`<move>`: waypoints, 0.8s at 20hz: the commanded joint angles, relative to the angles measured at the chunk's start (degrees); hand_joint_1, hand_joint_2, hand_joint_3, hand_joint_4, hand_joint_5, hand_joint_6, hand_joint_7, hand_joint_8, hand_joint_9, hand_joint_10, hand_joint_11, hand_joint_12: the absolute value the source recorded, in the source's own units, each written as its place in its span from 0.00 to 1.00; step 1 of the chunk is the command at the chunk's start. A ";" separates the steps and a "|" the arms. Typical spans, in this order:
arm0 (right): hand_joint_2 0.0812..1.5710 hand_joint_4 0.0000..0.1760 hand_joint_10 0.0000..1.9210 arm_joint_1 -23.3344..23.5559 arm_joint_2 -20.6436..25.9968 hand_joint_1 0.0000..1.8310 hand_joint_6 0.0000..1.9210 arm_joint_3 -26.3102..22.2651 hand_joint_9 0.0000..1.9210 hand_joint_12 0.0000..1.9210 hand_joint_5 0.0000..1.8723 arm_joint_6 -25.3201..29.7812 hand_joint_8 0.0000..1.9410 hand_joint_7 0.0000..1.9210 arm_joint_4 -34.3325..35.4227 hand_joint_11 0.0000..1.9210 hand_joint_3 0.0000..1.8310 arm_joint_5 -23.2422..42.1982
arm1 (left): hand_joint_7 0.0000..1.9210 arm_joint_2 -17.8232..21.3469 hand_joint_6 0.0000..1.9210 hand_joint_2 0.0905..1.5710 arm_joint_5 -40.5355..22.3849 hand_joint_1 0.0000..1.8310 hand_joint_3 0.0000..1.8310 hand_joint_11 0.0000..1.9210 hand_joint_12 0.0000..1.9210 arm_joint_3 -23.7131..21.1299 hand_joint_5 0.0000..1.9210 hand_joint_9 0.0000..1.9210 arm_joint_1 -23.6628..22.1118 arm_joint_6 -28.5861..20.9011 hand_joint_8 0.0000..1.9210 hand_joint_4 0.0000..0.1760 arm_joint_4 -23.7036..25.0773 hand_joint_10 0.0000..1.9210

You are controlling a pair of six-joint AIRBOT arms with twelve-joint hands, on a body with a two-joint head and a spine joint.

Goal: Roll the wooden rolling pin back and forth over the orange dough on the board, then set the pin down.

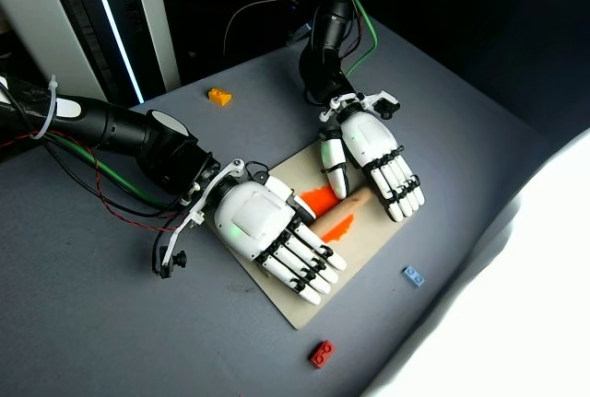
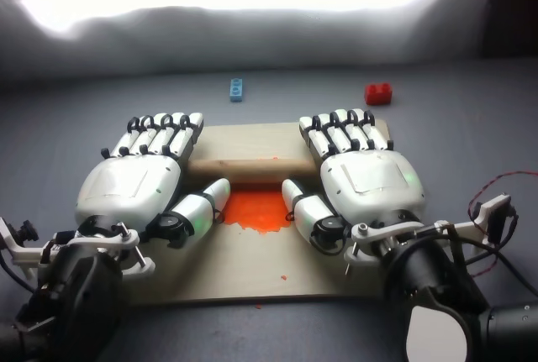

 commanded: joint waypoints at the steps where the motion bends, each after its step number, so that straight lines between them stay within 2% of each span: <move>1: 0.97 0.00 0.00 0.57 0.14 0.00 0.00 0.25 0.00 0.00 0.04 0.22 0.00 0.03 -4.17 0.00 0.00 -4.03 | 0.02 0.03 0.00 0.93 -5.63 0.00 0.00 0.00 0.03 0.46 0.01 0.01 -0.58 -0.51 0.00 0.00 2.24 0.00; 6: 0.97 0.00 0.00 1.01 -0.01 0.00 0.00 0.89 0.00 0.00 0.04 0.54 0.00 0.03 -4.17 0.00 0.00 -3.39 | 0.03 -0.22 0.00 0.94 -5.32 0.00 0.00 0.00 0.08 1.20 0.03 0.02 -1.18 -1.71 0.00 0.00 1.79 0.00; 10: 0.97 0.00 0.00 1.33 -0.01 0.00 0.00 1.29 0.00 0.00 0.03 0.75 0.00 0.02 -4.17 0.00 0.00 -3.34 | 0.02 -0.36 0.00 0.94 -4.82 0.00 0.00 0.00 0.05 1.54 0.01 0.01 -1.32 -1.72 0.00 0.00 1.75 0.00; 16: 0.97 0.00 0.00 1.62 0.05 0.00 0.00 1.47 0.00 0.00 0.04 1.25 0.00 0.03 -4.17 0.00 0.00 -2.76 | 0.02 -0.83 0.00 0.94 -3.96 0.00 0.00 0.00 0.06 2.49 0.01 0.01 -1.67 -1.70 0.00 0.00 1.72 0.00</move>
